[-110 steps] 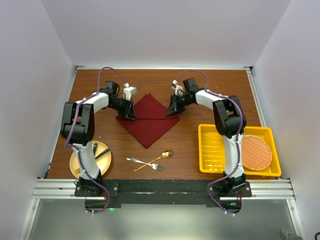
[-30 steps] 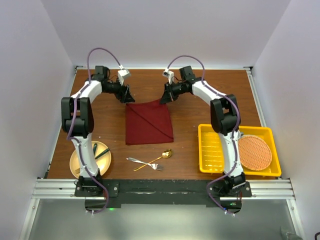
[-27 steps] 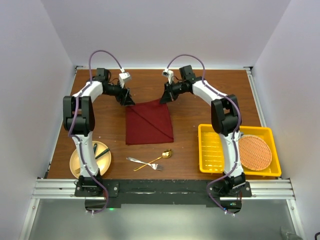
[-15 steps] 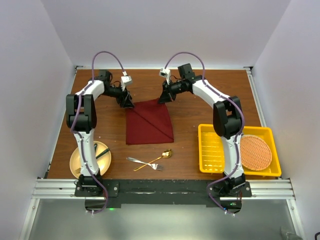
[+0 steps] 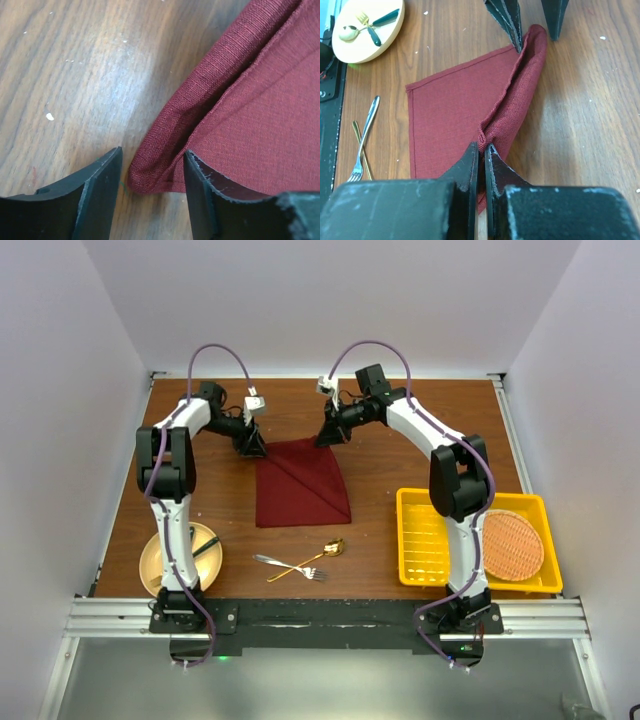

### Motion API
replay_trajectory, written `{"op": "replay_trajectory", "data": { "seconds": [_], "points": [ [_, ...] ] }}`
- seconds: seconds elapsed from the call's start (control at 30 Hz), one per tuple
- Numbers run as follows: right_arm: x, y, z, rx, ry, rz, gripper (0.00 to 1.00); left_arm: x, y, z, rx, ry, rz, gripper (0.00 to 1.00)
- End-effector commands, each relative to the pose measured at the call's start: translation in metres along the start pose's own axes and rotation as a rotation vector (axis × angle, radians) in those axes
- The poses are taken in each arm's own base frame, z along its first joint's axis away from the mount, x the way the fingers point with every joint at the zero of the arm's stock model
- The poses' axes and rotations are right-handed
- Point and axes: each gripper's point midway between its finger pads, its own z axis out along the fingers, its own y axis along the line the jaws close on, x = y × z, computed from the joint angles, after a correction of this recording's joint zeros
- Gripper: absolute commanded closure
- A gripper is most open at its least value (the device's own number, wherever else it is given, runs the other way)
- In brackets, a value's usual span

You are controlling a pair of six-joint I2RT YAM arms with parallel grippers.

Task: Fold the napkin into a case and place the utensils inside
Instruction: Pick up the upper triangle-folded napkin from the center of the board, then turn over the upper triangle folded napkin at the center of the board.

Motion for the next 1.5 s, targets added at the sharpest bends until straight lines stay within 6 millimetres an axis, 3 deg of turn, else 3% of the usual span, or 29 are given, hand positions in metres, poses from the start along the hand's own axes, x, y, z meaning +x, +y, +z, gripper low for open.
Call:
{"op": "replay_trajectory", "data": {
  "seconds": [0.0,0.17,0.33,0.53,0.63,0.77,0.83,0.9,1.0,1.1,1.27,1.33,1.37,1.4,1.43,1.47],
  "points": [
    [-0.033,0.022,-0.014,-0.030,-0.054,-0.113,1.00,-0.008,-0.012,-0.004,0.071,-0.025,0.061,0.48],
    [-0.035,0.025,-0.013,-0.040,-0.054,-0.123,1.00,-0.006,-0.017,-0.004,0.091,-0.012,0.113,0.53],
    [-0.036,0.028,-0.013,-0.043,-0.052,-0.133,1.00,-0.006,-0.015,-0.005,0.088,-0.001,0.135,0.70],
    [-0.038,0.028,-0.015,-0.037,-0.055,-0.143,1.00,-0.001,-0.019,-0.007,0.114,0.027,0.149,0.75],
    [-0.041,0.027,-0.016,-0.033,-0.062,-0.145,1.00,0.000,-0.019,-0.008,0.115,0.033,0.153,0.82],
    [-0.045,0.024,-0.016,-0.016,-0.066,-0.149,1.00,0.001,-0.022,-0.010,0.121,0.045,0.168,1.00],
    [-0.044,0.021,-0.016,0.005,-0.056,-0.150,1.00,-0.006,-0.022,-0.013,0.104,0.038,0.155,1.00],
    [-0.040,0.012,-0.018,0.051,-0.034,-0.147,1.00,-0.023,-0.012,-0.021,0.034,0.018,0.103,1.00],
    [-0.052,-0.006,-0.030,0.143,-0.047,-0.190,1.00,-0.058,0.002,-0.038,-0.074,-0.017,0.086,1.00],
    [-0.080,-0.036,-0.054,0.305,-0.096,-0.257,1.00,-0.104,0.021,-0.065,-0.237,-0.068,0.069,1.00],
    [-0.144,-0.085,-0.112,0.598,-0.214,-0.419,1.00,-0.178,0.041,-0.114,-0.472,-0.194,0.153,1.00],
    [-0.171,-0.092,-0.132,0.680,-0.267,-0.539,1.00,-0.201,0.044,-0.132,-0.556,-0.240,0.186,1.00],
    [-0.176,-0.096,-0.137,0.719,-0.274,-0.572,1.00,-0.218,0.052,-0.145,-0.627,-0.282,0.218,1.00],
    [-0.182,-0.097,-0.142,0.747,-0.288,-0.618,1.00,-0.233,0.046,-0.158,-0.665,-0.311,0.261,1.00],
    [-0.204,-0.092,-0.155,0.799,-0.336,-0.723,1.00,-0.227,0.046,-0.157,-0.677,-0.309,0.273,1.00],
    [-0.198,-0.095,-0.153,0.812,-0.333,-0.746,1.00,-0.239,0.047,-0.166,-0.721,-0.337,0.352,1.00]
  ]
}}
